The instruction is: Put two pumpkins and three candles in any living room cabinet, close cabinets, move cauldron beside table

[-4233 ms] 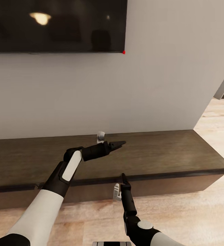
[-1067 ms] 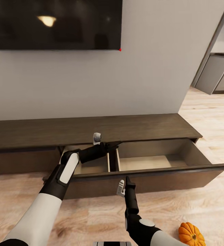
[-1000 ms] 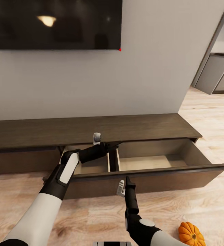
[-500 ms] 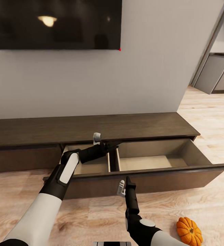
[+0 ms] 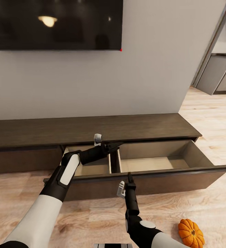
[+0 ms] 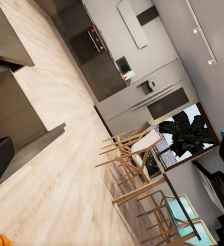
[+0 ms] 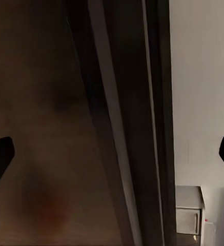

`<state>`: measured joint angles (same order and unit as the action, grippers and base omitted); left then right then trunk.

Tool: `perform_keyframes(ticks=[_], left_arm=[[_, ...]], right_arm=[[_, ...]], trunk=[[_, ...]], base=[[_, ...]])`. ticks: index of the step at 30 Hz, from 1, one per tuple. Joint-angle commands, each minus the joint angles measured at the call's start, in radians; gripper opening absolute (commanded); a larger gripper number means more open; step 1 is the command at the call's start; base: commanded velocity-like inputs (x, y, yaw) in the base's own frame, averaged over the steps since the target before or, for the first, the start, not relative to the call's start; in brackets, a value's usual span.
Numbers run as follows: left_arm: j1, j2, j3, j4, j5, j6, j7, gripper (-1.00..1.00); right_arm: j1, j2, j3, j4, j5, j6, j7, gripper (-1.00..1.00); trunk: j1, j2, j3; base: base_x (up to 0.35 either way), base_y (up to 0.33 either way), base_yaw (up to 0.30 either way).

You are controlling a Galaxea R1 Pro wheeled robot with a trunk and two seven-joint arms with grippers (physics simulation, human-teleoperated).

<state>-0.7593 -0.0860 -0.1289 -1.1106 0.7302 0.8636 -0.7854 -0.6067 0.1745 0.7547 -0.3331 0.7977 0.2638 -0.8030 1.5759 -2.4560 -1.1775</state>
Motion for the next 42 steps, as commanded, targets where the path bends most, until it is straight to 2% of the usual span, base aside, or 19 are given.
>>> perform_keyframes(ticks=[1,9,19,22,24,29,36,39,42], left_arm=[[0.0,0.0,0.0,0.0,0.0,0.0,0.0,1.0],[0.0,0.0,0.0,0.0,0.0,0.0,0.0,1.0],[0.0,0.0,0.0,0.001,0.001,0.0,-0.001,1.0],[0.001,0.0,0.011,-0.002,0.001,0.0,-0.002,1.0],[0.006,0.0,0.035,-0.018,0.002,0.0,-0.002,1.0],[0.007,0.0,0.053,-0.015,0.002,0.001,0.001,1.0],[0.001,-0.005,0.048,-0.014,-0.005,0.007,0.011,1.0],[-0.005,-0.009,0.047,-0.012,-0.006,0.01,0.019,1.0],[-0.025,-0.014,0.046,-0.015,-0.006,0.017,0.051,1.0]], right_arm=[[0.0,0.0,0.0,0.0,0.0,0.0,0.0,1.0],[0.0,-0.001,0.0,0.0,0.002,0.0,0.001,1.0],[0.0,-0.005,0.0,0.0,0.007,0.0,0.001,1.0],[0.0,-0.007,0.0,0.0,0.008,-0.001,0.001,1.0],[0.0,-0.007,0.0,0.0,0.008,-0.001,0.002,1.0],[-0.001,-0.009,-0.001,0.0,0.008,-0.004,0.004,1.0],[0.0,-0.015,-0.001,0.0,0.005,-0.008,0.006,1.0],[-0.001,-0.029,-0.003,-0.002,0.001,-0.014,0.007,1.0],[-0.001,-0.044,-0.008,-0.004,-0.005,-0.018,0.011,1.0]], trunk=[[0.0,0.0,0.0],[0.0,0.0,0.0],[0.0,0.0,0.0],[0.0,0.0,0.0],[0.0,0.0,0.0],[-0.019,0.035,0.016],[-0.046,0.084,0.038],[-0.058,0.105,0.047],[-0.069,0.126,0.056]], base=[[0.0,0.0,0.0],[-0.024,0.0,0.0],[-0.277,0.0,0.0],[-0.06,0.0,0.0],[-0.011,0.0,0.0],[-0.003,0.0,0.0],[0.0,0.0,0.0],[0.0,0.0,0.0],[0.0,0.0,0.0]])
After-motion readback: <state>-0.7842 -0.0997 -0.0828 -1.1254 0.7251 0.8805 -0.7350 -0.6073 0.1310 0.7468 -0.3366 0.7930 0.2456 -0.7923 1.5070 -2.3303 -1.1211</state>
